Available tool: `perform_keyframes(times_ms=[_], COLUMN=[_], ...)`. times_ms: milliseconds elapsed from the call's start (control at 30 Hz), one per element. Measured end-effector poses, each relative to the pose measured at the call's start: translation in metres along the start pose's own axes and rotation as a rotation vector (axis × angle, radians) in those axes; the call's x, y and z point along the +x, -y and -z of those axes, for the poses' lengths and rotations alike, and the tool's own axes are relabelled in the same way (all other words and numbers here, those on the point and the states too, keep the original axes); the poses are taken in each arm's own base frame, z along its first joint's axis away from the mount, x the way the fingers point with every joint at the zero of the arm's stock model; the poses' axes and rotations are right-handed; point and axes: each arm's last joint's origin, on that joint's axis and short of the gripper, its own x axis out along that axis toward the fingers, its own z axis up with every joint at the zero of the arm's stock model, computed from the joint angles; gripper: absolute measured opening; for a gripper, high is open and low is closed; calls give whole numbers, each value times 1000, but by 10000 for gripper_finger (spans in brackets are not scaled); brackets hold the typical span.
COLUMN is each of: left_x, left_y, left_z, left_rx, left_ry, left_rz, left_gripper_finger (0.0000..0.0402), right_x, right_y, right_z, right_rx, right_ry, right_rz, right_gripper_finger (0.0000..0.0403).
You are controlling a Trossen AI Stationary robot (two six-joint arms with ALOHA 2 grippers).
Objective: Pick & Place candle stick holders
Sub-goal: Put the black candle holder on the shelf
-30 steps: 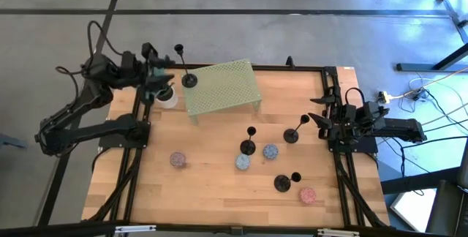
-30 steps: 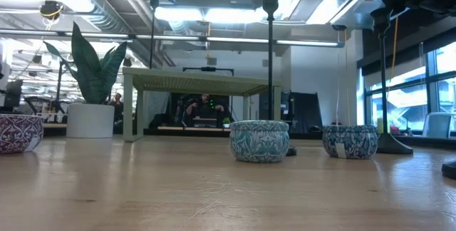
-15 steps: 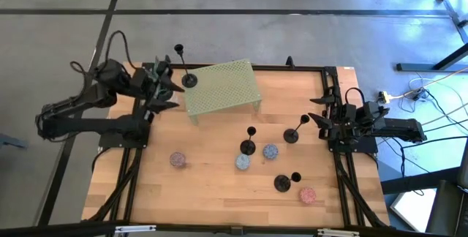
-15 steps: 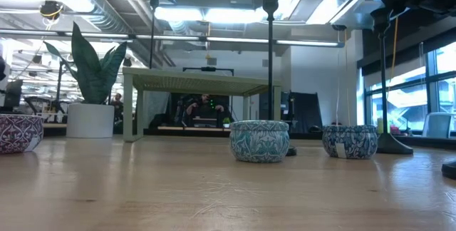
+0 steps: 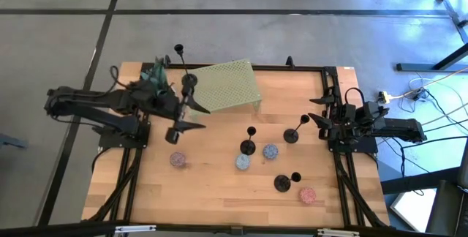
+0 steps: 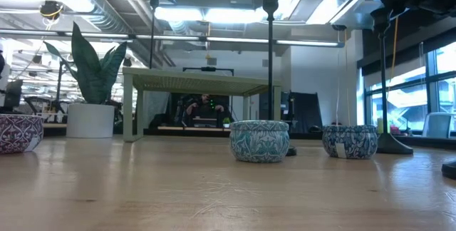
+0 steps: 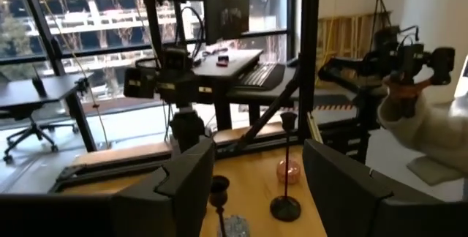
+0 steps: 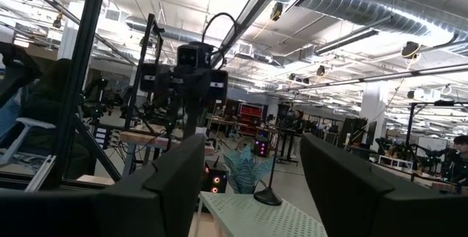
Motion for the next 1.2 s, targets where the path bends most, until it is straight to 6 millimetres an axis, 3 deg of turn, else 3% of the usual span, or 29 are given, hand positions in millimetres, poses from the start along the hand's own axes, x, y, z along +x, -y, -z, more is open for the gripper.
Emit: perform_keyframes(times_ms=[333,600,967,1200], left_x=[56,95,123,136], left_y=[20,22,17,20], left_z=[36,70,109,127], left_rx=[-48,-117,-113,-166], left_ry=[-123,-163,-215,-209], left_rz=[-64,-200,-425,-385], left_gripper_finger=[207,207,207,207], right_x=[0,0,0,0], right_y=[0,0,0,0], right_z=[0,0,0,0], right_rx=[0,18,23,23], right_ry=[0,1,2,2], right_rz=[1,1,1,1], right_gripper_finger=[232,232,232,232])
